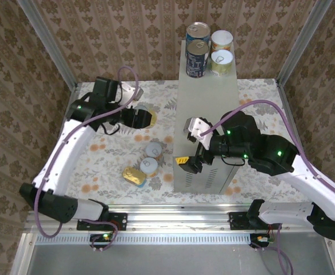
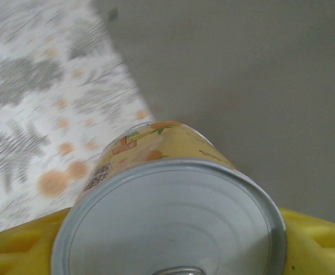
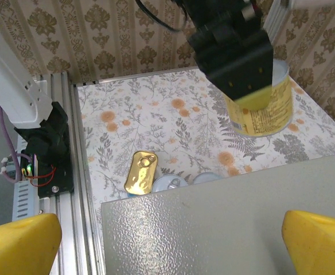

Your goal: Place and organize the canned foods onto the counter

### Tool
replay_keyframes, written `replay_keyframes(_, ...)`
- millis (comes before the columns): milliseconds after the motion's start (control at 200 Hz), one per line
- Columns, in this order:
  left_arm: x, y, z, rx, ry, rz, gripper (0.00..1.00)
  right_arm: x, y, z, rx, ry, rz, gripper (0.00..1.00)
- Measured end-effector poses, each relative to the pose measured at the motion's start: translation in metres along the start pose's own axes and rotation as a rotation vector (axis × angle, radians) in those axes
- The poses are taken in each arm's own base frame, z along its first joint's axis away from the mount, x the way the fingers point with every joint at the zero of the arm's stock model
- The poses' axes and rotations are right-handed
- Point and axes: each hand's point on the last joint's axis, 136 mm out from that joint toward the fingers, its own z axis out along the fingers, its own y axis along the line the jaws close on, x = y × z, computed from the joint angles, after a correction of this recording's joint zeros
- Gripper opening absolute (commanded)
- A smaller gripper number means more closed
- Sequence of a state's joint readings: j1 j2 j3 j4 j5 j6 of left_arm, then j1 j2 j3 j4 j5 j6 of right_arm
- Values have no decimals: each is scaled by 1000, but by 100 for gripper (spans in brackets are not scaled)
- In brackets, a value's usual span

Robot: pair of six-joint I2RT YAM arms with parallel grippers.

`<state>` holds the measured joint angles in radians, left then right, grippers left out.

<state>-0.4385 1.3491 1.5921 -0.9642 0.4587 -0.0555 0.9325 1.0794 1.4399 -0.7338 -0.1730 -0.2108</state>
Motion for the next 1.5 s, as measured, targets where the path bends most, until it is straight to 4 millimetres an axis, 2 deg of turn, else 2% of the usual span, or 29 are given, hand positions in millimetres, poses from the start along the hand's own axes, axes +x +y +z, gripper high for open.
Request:
replay_keyframes(125, -2, -54, -27, 211, -47, 104, 2, 2, 1, 5, -11, 9, 2, 100)
replay_keyframes(240, 9, -101, -43, 391, -36, 186, 0, 1, 2, 11, -22, 9, 2, 100)
replay_keyframes(330, 17, -124, -50, 485, -15, 225, 0, 0, 1, 17, -22, 8, 1, 100)
replay_keyframes(420, 24, -138, -53, 543, 7, 245, 0, 0, 0, 21, -25, 11, 0, 100)
replay_keyframes(675, 31, -158, -62, 622, 19, 291, 0, -2, -2, 36, -33, 21, -12, 100)
replay_keyframes(830, 31, -161, -63, 632, 14, 311, 0, -5, -2, 43, -44, 16, -19, 99)
replay_keyframes(960, 31, -163, -64, 638, 11, 319, 0, -5, 0, 43, -51, 15, -22, 93)
replay_keyframes(1055, 31, -164, -64, 640, 11, 320, 0, -6, 1, 43, -56, 13, -26, 85)
replay_keyframes(1115, 30, -164, -64, 640, 6, 324, 7, -7, 2, 43, -61, 11, -31, 78)
replay_keyframes(1195, 29, -164, -64, 640, 1, 327, 23, -7, 3, 43, -66, 10, -34, 71)
replay_keyframes(1245, 28, -164, -63, 640, 0, 326, 37, -7, 3, 42, -65, 9, -38, 69)
replay_keyframes(1335, 27, -164, -63, 647, -13, 328, 56, -8, 2, 41, -61, 4, -39, 64)
replay_keyframes(1395, 24, -166, -63, 656, -31, 326, 61, -9, 1, 39, -48, -12, -31, 62)
replay_keyframes(1500, 17, -169, -63, 681, -78, 310, 62, -12, -3, 35, -21, -66, 0, 60)
